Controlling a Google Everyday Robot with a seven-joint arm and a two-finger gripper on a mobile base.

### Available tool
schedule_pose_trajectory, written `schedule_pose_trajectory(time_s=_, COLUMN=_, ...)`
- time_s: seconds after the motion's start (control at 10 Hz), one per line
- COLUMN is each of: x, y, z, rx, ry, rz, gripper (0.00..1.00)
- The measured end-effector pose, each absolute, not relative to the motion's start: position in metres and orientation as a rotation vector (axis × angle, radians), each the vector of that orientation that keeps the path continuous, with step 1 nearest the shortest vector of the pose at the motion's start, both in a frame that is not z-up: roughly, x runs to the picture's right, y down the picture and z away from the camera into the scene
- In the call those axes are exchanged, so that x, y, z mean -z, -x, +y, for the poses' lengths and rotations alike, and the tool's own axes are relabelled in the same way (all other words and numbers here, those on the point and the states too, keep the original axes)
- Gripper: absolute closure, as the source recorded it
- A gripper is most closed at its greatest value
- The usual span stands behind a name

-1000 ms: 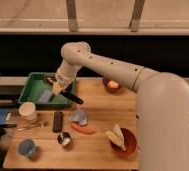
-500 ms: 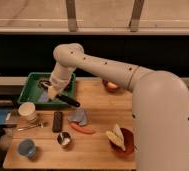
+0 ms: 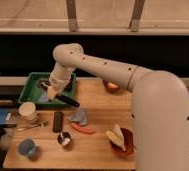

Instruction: Place brush in plastic cup

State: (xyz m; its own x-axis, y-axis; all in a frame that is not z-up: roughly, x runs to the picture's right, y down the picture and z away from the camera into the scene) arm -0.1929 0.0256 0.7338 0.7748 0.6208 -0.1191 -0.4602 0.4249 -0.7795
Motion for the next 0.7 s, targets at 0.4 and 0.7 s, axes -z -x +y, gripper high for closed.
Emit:
schedule_pose_trajectory(time_s=0.4, x=-0.712, y=0.219, z=0.052, rx=-0.57, ry=0.903, rz=-0.178, gripper=1.0)
schedule_pose_trajectory(time_s=0.7, x=-0.686, y=0.246, z=0.088, rx=-0.48, ry=0.915, rz=-0.177, gripper=1.0)
